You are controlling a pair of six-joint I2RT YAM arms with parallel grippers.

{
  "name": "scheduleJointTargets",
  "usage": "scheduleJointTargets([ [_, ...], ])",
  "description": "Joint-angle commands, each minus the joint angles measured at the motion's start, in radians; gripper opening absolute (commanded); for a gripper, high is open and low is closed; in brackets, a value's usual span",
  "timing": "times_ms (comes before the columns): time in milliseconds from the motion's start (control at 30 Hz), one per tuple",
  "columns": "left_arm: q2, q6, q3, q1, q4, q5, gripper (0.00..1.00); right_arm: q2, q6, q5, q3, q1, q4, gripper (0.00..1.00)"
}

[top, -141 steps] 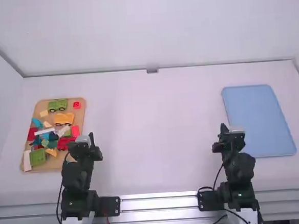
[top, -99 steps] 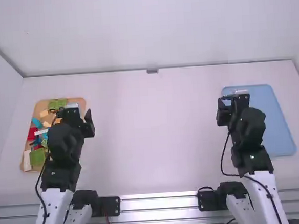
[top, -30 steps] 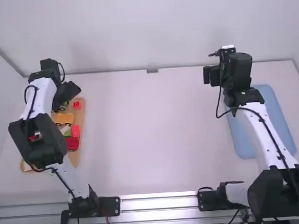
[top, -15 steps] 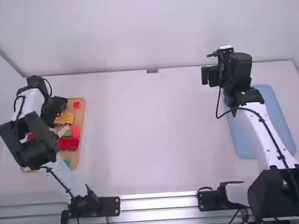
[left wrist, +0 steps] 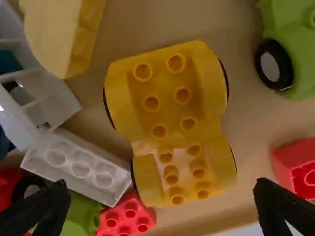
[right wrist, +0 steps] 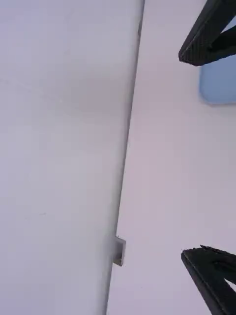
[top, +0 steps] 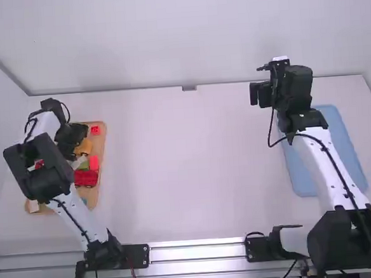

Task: Assemble lego blocks to make yellow taxi

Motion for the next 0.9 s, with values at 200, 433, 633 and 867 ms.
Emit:
scheduleJointTargets([
  [200,0.040,-0.041,-0.011,-0.016,0.011,-0.013,0.99,0.008,0.005,0.000,0.035,0.004,-0.003,0.98],
  [433,0.047,-0.041,-0.011,-0.025,0.034,-0.020,0.99,0.008,0.005,0.000,0.035,0.003,-0.003,0.99],
  [633,0.047,-0.044,-0.011,-0.028,0.050,-0.023,0.99,0.008,0.005,0.000,0.035,0.003,-0.003,0.99],
  [867,0.047,-0.055,-0.011,-0.035,0.060,-0.024,0.91,0.008,0.005,0.000,0.032,0.003,-0.002,0.98],
])
